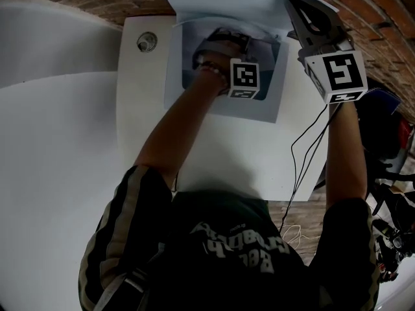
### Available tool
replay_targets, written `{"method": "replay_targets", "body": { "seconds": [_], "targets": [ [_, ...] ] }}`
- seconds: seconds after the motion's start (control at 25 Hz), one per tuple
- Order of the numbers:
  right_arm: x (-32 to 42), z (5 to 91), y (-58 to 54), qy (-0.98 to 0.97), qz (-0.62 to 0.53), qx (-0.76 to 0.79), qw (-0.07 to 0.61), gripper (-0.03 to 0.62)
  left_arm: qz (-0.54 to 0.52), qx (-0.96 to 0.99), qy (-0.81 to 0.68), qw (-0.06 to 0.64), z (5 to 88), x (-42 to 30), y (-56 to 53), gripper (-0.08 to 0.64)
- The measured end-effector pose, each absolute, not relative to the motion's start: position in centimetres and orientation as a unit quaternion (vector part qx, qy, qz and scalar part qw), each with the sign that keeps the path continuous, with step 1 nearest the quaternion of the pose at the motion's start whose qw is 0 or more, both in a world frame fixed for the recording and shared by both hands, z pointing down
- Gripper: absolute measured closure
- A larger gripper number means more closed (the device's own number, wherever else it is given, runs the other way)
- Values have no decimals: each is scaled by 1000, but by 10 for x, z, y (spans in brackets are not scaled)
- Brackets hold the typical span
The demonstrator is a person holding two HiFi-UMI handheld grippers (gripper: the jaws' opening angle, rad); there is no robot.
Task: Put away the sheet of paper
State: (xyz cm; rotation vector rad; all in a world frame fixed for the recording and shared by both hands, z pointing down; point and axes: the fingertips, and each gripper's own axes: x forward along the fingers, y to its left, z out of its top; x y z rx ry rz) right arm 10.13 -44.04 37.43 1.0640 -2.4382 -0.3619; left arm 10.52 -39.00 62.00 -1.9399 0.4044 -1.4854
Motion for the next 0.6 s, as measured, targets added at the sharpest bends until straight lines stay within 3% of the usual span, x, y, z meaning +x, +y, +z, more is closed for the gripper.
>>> {"method": "replay_targets", "body": {
  "seconds": [0.16, 0.36, 0.6],
  "targets": [
    [102, 375, -440, -885, -131, 386, 227, 598, -538, -777, 161, 284, 616, 113, -384, 555],
    [101, 375, -440, -885, -132, 385, 228, 598, -508, -815, 179, 212, 599, 115, -378, 472],
    [100, 375, -440, -884, -131, 386, 228, 598, -521, -805, 230, 167, 605, 90, -395, 549]
  ]
}}
